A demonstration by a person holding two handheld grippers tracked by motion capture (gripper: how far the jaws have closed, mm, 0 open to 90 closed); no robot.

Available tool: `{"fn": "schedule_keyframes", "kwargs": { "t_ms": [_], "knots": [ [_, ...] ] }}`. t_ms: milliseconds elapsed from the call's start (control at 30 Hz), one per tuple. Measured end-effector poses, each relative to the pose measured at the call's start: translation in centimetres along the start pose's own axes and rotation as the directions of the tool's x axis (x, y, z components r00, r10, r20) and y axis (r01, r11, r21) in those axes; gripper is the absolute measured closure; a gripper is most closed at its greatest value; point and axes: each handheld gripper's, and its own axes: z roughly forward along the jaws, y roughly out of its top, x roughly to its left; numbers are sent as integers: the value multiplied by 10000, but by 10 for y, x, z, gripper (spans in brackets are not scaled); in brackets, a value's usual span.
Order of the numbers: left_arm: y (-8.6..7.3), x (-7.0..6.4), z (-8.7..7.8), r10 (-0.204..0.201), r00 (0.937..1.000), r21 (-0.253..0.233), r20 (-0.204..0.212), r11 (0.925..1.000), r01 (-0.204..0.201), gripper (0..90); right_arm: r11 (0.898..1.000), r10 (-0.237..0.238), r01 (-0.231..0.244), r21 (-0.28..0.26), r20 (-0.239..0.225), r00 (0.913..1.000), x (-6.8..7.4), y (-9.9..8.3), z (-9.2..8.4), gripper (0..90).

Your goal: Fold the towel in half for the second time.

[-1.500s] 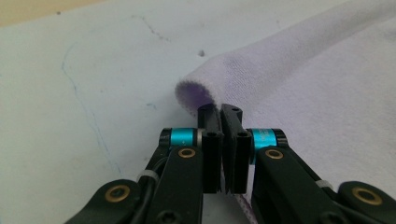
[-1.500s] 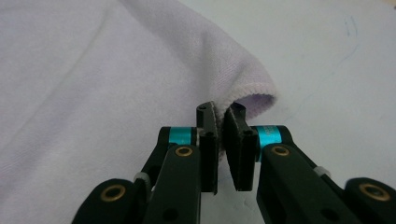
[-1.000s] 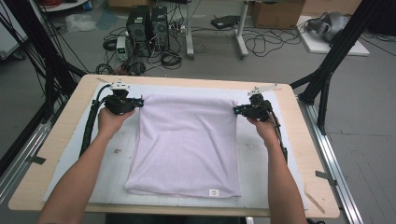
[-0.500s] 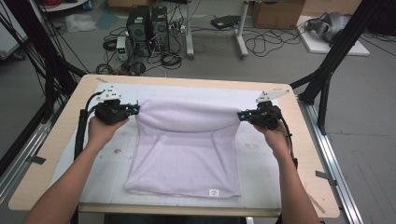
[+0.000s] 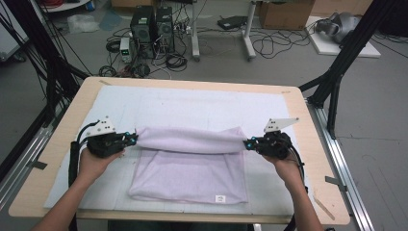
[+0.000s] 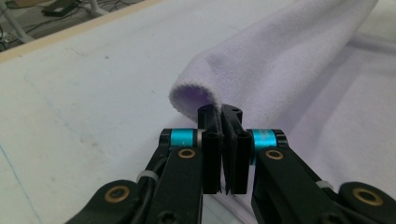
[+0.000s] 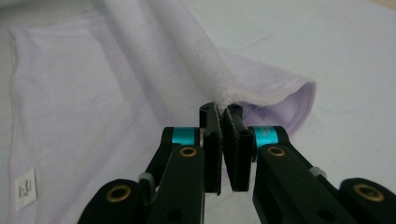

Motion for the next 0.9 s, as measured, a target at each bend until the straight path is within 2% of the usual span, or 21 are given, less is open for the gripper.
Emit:
{"fn": "schedule_keyframes", "kwargs": {
  "t_ms": [200,267,433,500,633,733,833,900],
  "knots": [
    [-19,-7,-1,-65,9998,332,195,9994,58,864,9987,167,-160,485,-146,9998,9,-26,10,866],
    [-24,-8,0,-69,9997,578,243,9983,55,834,9979,396,-384,527,-210,9990,9,-33,13,848],
    [-26,-6,-2,-239,9990,997,382,9948,200,615,9983,393,-394,429,54,9992,8,-36,8,661],
    [-23,-5,-4,-321,9987,974,405,9948,280,520,9994,305,-307,154,140,9994,8,-31,2,574],
    [-16,-4,-6,-383,9981,849,476,9958,342,425,10000,-64,63,31,411,9991,11,-17,-4,457],
    [-13,-3,-4,-464,9972,839,581,9956,415,392,9989,-432,426,184,298,9986,14,-12,2,445],
    [-13,-4,3,-526,9964,986,659,9941,460,401,9953,-772,753,606,293,9966,16,-13,12,447],
    [-15,-5,9,-463,9954,1165,839,9925,364,493,9943,-789,767,741,261,9965,14,-14,19,470]
  ]
}}
